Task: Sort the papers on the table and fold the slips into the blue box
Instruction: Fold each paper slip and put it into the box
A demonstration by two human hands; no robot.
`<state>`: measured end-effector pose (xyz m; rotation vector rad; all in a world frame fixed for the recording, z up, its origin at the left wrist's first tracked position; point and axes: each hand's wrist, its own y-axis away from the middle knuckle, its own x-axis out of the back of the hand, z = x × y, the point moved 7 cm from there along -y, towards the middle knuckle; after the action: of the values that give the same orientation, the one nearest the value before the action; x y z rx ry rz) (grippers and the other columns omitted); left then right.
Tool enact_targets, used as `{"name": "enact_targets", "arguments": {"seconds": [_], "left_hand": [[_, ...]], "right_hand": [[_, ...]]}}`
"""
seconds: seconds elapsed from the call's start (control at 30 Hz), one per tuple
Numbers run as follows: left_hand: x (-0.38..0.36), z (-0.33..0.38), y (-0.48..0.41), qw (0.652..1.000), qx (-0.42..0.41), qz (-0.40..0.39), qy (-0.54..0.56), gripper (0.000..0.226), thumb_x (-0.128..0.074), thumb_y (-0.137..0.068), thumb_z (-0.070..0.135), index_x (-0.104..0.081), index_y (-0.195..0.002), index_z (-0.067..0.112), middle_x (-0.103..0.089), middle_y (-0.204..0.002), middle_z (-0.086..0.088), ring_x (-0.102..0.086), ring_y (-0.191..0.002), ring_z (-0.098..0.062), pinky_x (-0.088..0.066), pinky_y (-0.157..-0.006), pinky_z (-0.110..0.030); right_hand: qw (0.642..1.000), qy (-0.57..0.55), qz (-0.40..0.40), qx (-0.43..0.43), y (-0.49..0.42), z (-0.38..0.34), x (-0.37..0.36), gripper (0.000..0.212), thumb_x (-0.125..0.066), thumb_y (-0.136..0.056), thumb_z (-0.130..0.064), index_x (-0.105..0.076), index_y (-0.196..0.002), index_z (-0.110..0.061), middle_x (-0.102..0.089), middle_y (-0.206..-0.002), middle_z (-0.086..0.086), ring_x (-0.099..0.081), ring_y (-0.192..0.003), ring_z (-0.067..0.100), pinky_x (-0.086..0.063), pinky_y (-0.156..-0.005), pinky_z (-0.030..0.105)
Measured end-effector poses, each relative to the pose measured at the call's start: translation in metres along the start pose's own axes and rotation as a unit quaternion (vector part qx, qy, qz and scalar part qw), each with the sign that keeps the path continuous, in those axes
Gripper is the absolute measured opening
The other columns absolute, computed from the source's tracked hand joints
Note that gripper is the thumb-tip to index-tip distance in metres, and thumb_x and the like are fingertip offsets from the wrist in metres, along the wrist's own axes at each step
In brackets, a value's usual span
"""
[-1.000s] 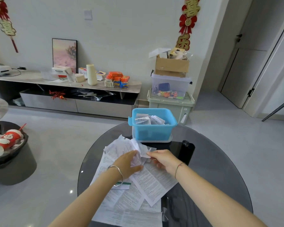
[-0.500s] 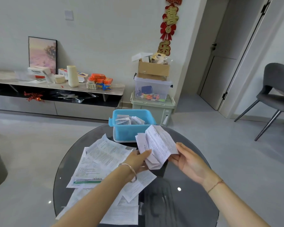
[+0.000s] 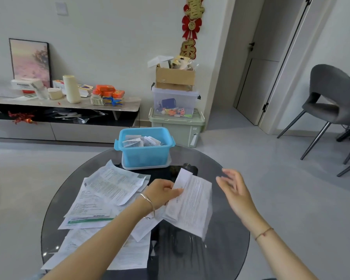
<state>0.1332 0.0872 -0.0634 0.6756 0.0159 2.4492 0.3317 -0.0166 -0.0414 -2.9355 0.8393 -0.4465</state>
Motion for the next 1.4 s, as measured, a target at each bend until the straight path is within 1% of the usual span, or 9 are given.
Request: {"name": "enact_targets", "arguments": {"seconds": [0.17,0.27,0.47,0.7,0.9,1.07,1.17,1.27,1.4], "left_hand": [[-0.015,0.017,0.002,0.992,-0.045,-0.086,-0.077,0.028,-0.059,-0.093,0.032,-0.06,-0.079,0.008,-0.052,-0.07,-0.004,-0.05,-0.062,-0.01,-0.04,-0.058,-0.014],[-0.018,0.025,0.002,0.992,-0.042,-0.107,-0.051,0.028,-0.054,-0.096,0.029,-0.056,-0.07,0.018,-0.05,-0.062,0.008,-0.05,-0.049,0.003,-0.037,-0.053,-0.011],[-0.017,0.026,0.002,0.992,-0.022,-0.122,0.01,0.025,-0.053,-0.096,0.035,-0.063,-0.075,0.024,-0.06,-0.069,0.008,-0.057,-0.06,0.0,-0.04,-0.061,-0.014],[-0.022,0.028,0.001,0.989,-0.019,-0.144,-0.002,0.02,-0.053,-0.095,0.036,-0.068,-0.087,0.026,-0.067,-0.087,0.003,-0.064,-0.079,-0.009,-0.05,-0.077,-0.024],[-0.017,0.029,0.003,0.989,-0.023,-0.145,0.0,0.021,-0.059,-0.093,0.036,-0.071,-0.096,0.019,-0.067,-0.089,0.003,-0.064,-0.077,-0.007,-0.049,-0.07,-0.016],[-0.007,0.024,0.003,0.986,-0.02,-0.16,0.04,0.03,-0.074,-0.081,0.021,-0.063,-0.108,0.028,-0.067,-0.107,0.003,-0.066,-0.098,-0.015,-0.056,-0.076,-0.023],[-0.004,0.022,0.002,0.988,-0.04,-0.149,0.014,0.021,-0.074,-0.082,0.017,-0.066,-0.099,0.025,-0.073,-0.091,0.009,-0.068,-0.081,-0.007,-0.052,-0.065,-0.016],[-0.001,0.024,-0.002,0.993,-0.048,-0.103,0.019,0.008,-0.068,-0.087,0.017,-0.069,-0.095,0.017,-0.068,-0.068,0.014,-0.06,-0.052,0.001,-0.044,-0.051,-0.01],[0.004,0.031,-0.011,0.997,-0.073,-0.031,0.01,0.02,-0.063,-0.09,0.014,-0.068,-0.109,0.011,-0.07,-0.077,0.002,-0.059,-0.046,-0.003,-0.05,-0.049,-0.015]], "right_hand": [[0.982,0.112,-0.103,0.11,0.004,-0.02,-0.03,0.047,-0.065,-0.088,-0.032,-0.044,-0.128,-0.044,-0.037,-0.131,-0.036,-0.032,-0.119,-0.023,-0.028,-0.097,0.001],[0.978,0.122,-0.13,0.107,0.001,-0.009,-0.04,0.047,-0.067,-0.087,-0.027,-0.047,-0.127,-0.044,-0.048,-0.133,-0.021,-0.044,-0.122,-0.004,-0.039,-0.102,0.017],[0.975,0.119,-0.119,0.144,0.003,-0.011,-0.036,0.052,-0.065,-0.088,-0.03,-0.047,-0.136,-0.04,-0.052,-0.132,-0.019,-0.048,-0.118,-0.003,-0.044,-0.096,0.015],[0.977,0.115,-0.025,0.177,0.006,-0.027,-0.019,0.02,-0.073,-0.081,-0.028,-0.067,-0.1,-0.034,-0.056,-0.114,-0.03,-0.057,-0.098,-0.004,-0.046,-0.077,0.007],[0.976,0.128,-0.061,0.168,0.005,-0.025,-0.022,0.016,-0.075,-0.079,-0.025,-0.064,-0.071,-0.018,-0.045,-0.128,-0.036,-0.036,-0.116,-0.023,-0.023,-0.089,-0.006],[0.995,-0.067,-0.033,0.071,-0.006,-0.007,-0.009,0.02,-0.071,-0.083,-0.02,-0.063,-0.071,-0.007,-0.061,-0.123,-0.024,-0.053,-0.119,-0.001,-0.04,-0.098,0.024],[0.98,-0.197,0.0,0.004,-0.009,-0.003,0.0,0.007,-0.068,-0.084,-0.017,-0.07,-0.082,-0.011,-0.071,-0.108,-0.006,-0.064,-0.105,0.014,-0.046,-0.094,0.028],[0.965,-0.26,0.022,-0.016,-0.016,-0.005,0.008,0.014,-0.068,-0.079,-0.026,-0.06,-0.075,-0.015,-0.072,-0.086,0.0,-0.063,-0.088,0.019,-0.047,-0.092,0.033],[0.972,-0.226,0.064,0.004,-0.024,-0.012,0.017,0.026,-0.059,-0.092,-0.022,-0.047,-0.069,-0.018,-0.066,-0.082,0.003,-0.06,-0.082,0.019,-0.047,-0.083,0.039]]}}
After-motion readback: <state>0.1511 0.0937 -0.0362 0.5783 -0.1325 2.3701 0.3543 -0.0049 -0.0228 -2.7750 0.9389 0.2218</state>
